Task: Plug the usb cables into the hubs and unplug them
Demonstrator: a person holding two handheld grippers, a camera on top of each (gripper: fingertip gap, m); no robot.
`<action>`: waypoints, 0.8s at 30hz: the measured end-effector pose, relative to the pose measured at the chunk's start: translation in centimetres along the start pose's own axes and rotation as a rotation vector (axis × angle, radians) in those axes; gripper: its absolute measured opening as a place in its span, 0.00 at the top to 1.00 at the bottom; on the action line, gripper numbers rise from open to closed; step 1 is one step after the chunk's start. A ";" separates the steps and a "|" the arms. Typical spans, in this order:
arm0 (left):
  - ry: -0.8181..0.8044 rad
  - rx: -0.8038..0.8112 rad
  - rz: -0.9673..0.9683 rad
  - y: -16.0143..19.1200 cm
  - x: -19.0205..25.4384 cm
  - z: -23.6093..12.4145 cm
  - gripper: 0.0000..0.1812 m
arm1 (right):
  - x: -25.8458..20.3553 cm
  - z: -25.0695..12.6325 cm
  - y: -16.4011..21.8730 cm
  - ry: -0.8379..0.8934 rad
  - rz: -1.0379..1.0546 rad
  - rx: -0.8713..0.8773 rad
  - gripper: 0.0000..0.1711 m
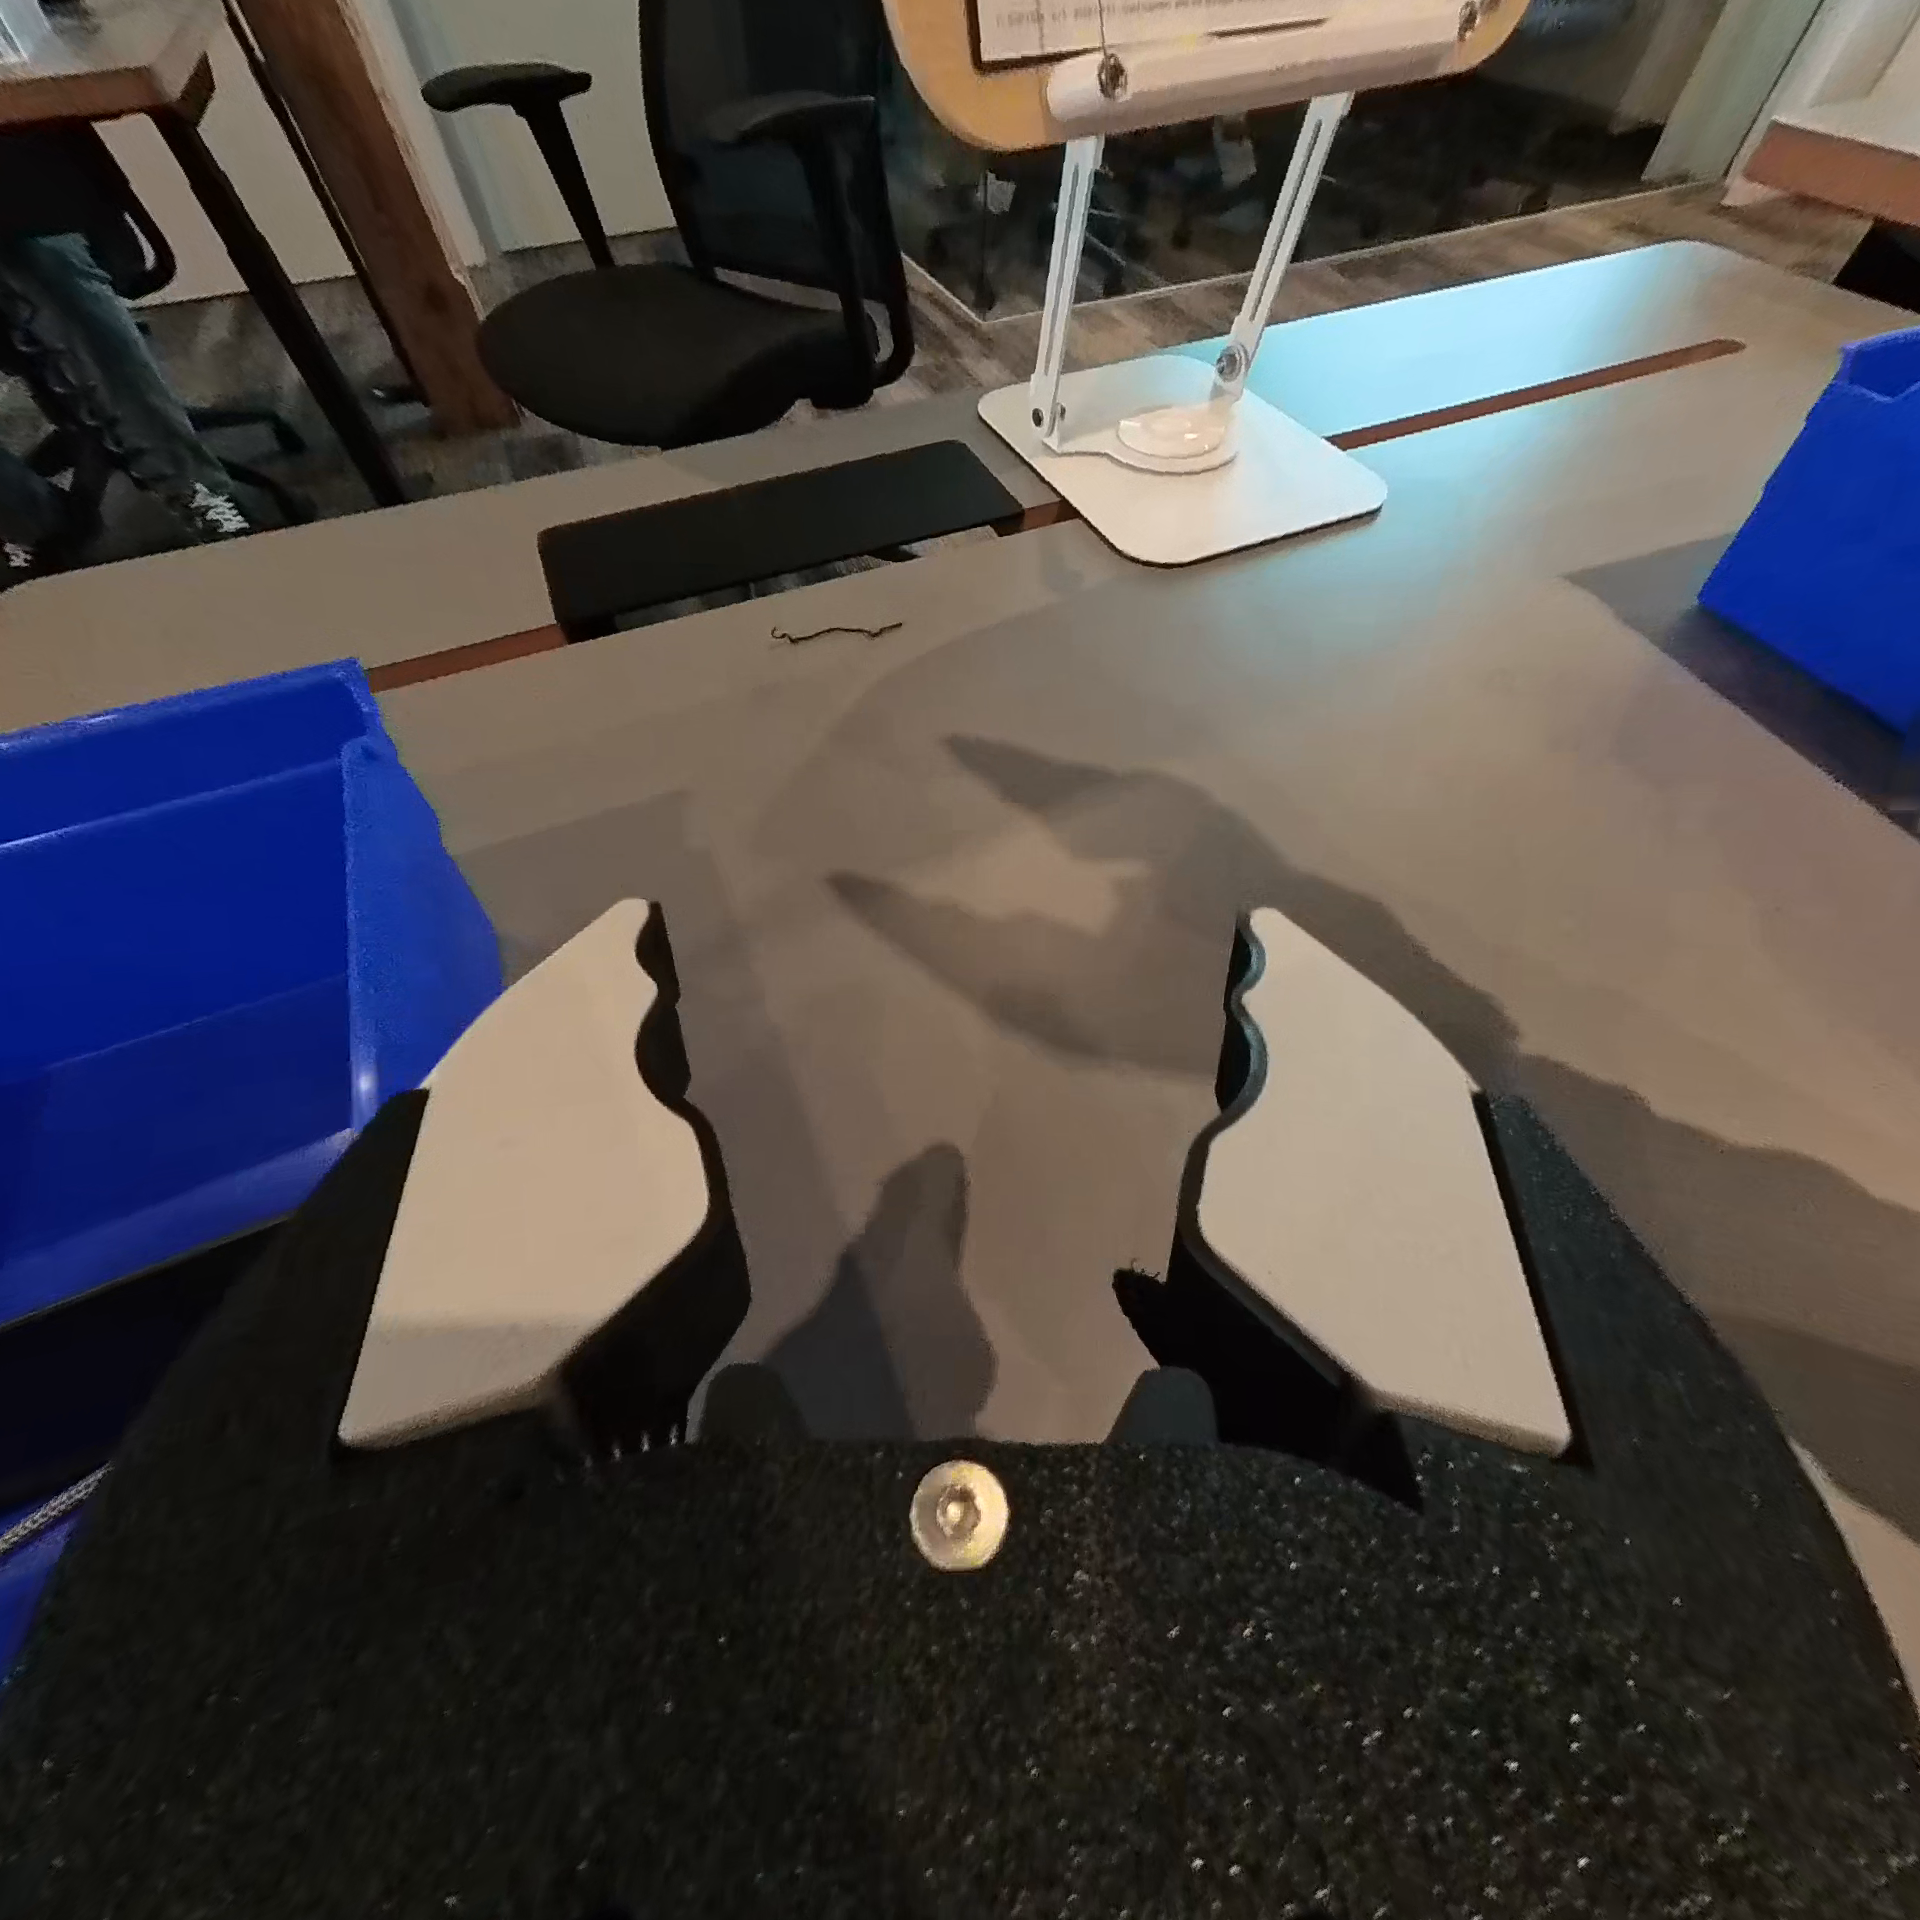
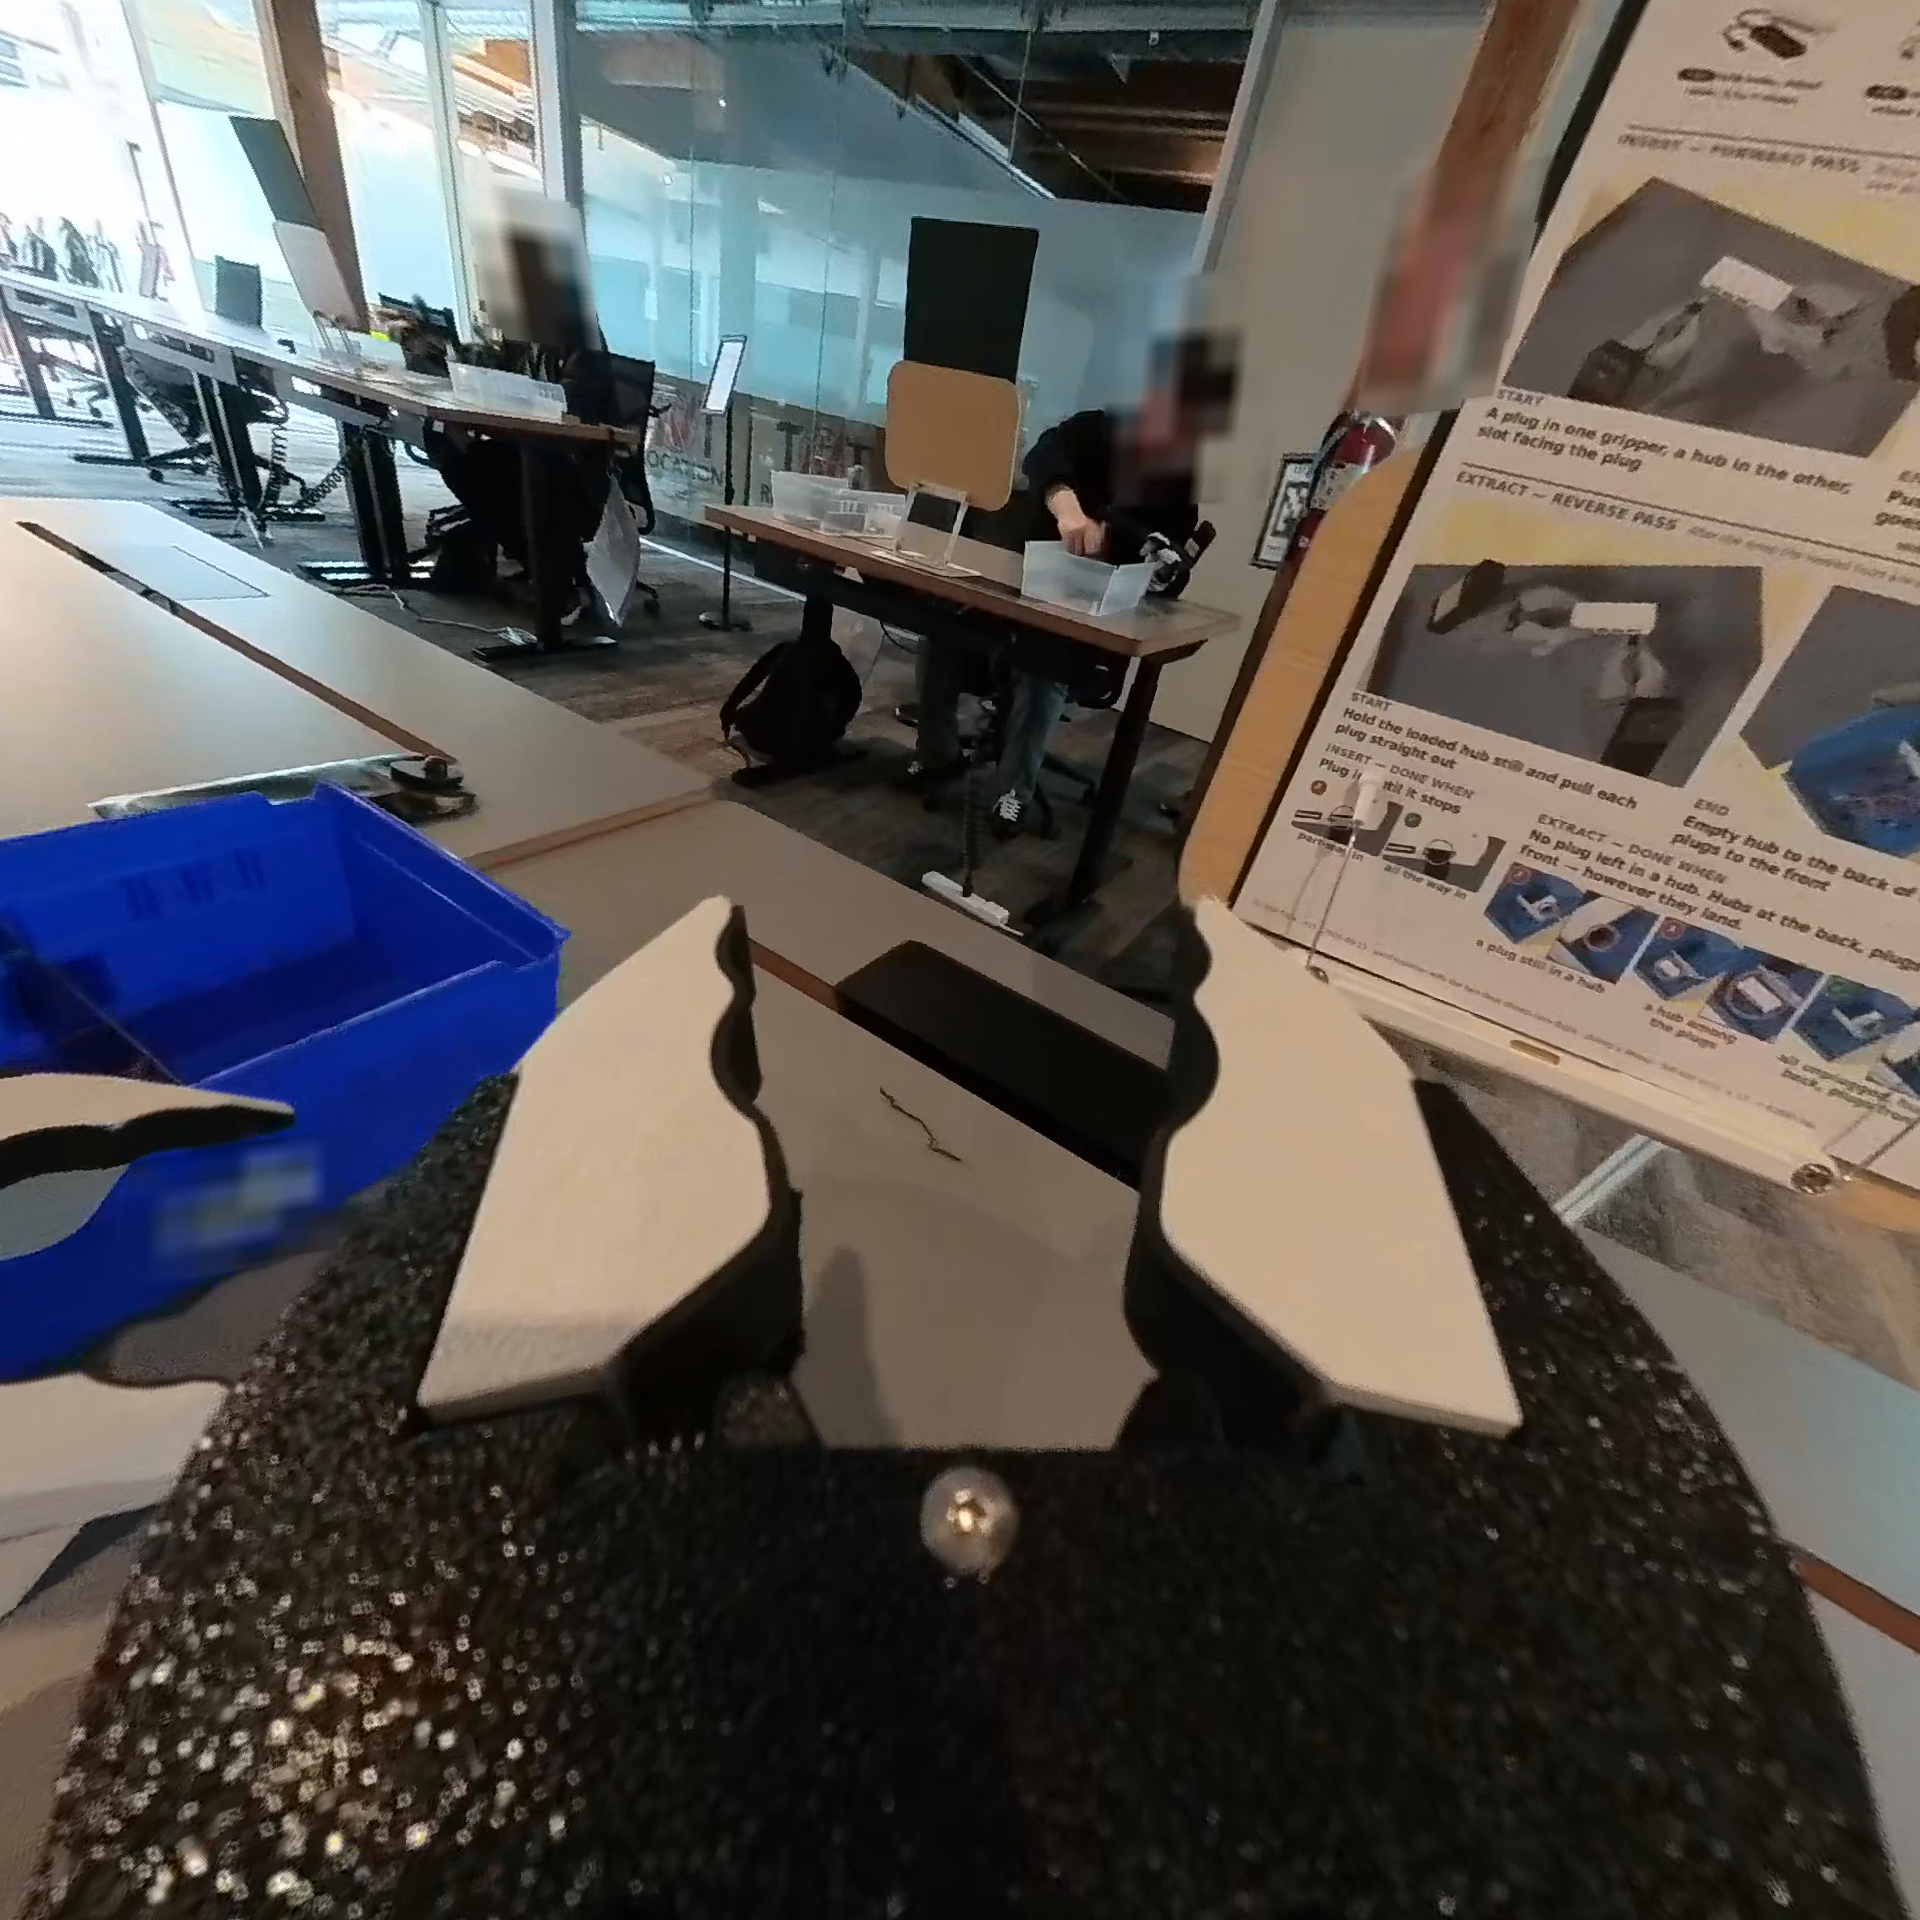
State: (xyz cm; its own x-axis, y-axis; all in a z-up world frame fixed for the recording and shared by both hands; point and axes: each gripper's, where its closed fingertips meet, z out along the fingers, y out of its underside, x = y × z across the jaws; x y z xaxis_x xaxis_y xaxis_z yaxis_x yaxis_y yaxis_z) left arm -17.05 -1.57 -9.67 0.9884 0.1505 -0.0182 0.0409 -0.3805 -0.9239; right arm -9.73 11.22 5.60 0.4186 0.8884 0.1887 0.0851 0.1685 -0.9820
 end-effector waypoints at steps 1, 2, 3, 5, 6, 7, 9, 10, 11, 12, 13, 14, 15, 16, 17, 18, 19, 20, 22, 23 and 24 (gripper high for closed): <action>0.000 -0.002 0.005 0.0 0.1 0.0 0.45 | 0.2 -0.1 0.1 0.004 0.005 -0.004 0.55; -0.004 -0.001 0.010 0.0 0.1 0.0 0.45 | 0.3 -0.1 0.1 0.006 0.011 -0.002 0.55; -0.010 0.001 0.017 -0.1 0.1 -0.1 0.45 | 0.4 -0.2 0.0 0.008 0.016 0.002 0.55; -0.016 0.007 0.023 -0.3 0.0 -0.3 0.45 | 0.5 -0.3 -0.1 0.007 0.021 0.006 0.55; -0.018 0.012 0.022 -0.4 -0.1 -0.5 0.45 | 0.5 -0.4 -0.1 0.008 0.021 0.006 0.55; -0.021 0.017 0.020 -0.6 -0.2 -0.6 0.45 | 0.5 -0.4 -0.1 0.009 0.021 0.005 0.55; -0.029 0.023 0.016 -0.8 -0.5 -0.9 0.45 | 0.4 -0.4 -0.1 0.005 0.022 0.002 0.55; -0.036 0.025 0.016 -0.8 -0.7 -1.0 0.45 | 0.4 -0.3 0.0 0.005 0.022 0.000 0.55; -0.043 0.026 0.015 -0.9 -1.0 -1.2 0.45 | 0.4 -0.3 0.0 0.005 0.021 -0.002 0.55; -0.050 0.028 0.013 -0.9 -1.2 -1.3 0.44 | 0.4 -0.3 0.1 0.007 0.019 -0.004 0.55; -0.056 0.032 0.009 -1.0 -1.4 -1.4 0.44 | 0.4 -0.3 0.1 0.009 0.018 -0.006 0.55; -0.061 0.038 0.004 -1.1 -1.6 -1.6 0.44 | 0.4 -0.2 0.2 0.010 0.017 -0.010 0.55; -0.069 0.046 -0.003 -1.3 -1.8 -1.7 0.43 | 0.3 -0.1 0.3 0.009 0.017 -0.016 0.55; -0.076 0.055 -0.010 -1.4 -2.0 -1.8 0.42 | 0.2 -0.1 0.4 0.006 0.018 -0.024 0.55; -0.080 0.064 -0.018 -1.6 -2.2 -2.0 0.41 | 0.1 0.0 0.5 0.002 0.019 -0.030 0.54; -0.084 0.070 -0.024 -1.7 -2.4 -2.1 0.40 | -0.1 0.1 0.6 -0.003 0.018 -0.034 0.54; -0.087 0.074 -0.030 -1.7 -2.6 -2.2 0.39 | -0.4 0.2 0.6 -0.009 0.013 -0.036 0.54; -0.089 0.078 -0.036 -1.8 -2.8 -2.4 0.38 | -0.7 0.3 0.6 -0.014 0.006 -0.038 0.54; -0.098 0.083 -0.046 -2.0 -3.5 -3.0 0.38 | -1.2 0.5 0.5 -0.025 -0.010 -0.041 0.54; -0.109 0.084 -0.047 -2.2 -4.0 -3.6 0.39 | -1.6 0.6 0.5 -0.036 -0.017 -0.042 0.54; -0.134 0.083 -0.040 -2.3 -4.9 -4.4 0.38 | -1.9 0.6 0.6 -0.050 -0.024 -0.043 0.54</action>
State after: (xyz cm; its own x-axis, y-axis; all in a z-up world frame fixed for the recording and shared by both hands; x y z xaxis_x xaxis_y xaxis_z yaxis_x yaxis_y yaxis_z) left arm -21.35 -5.46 -5.77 0.9577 0.2866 -0.0263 0.0625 -0.2963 -0.9530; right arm -11.07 9.87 4.69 0.3705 0.9046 0.2109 0.1337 0.1727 -0.9759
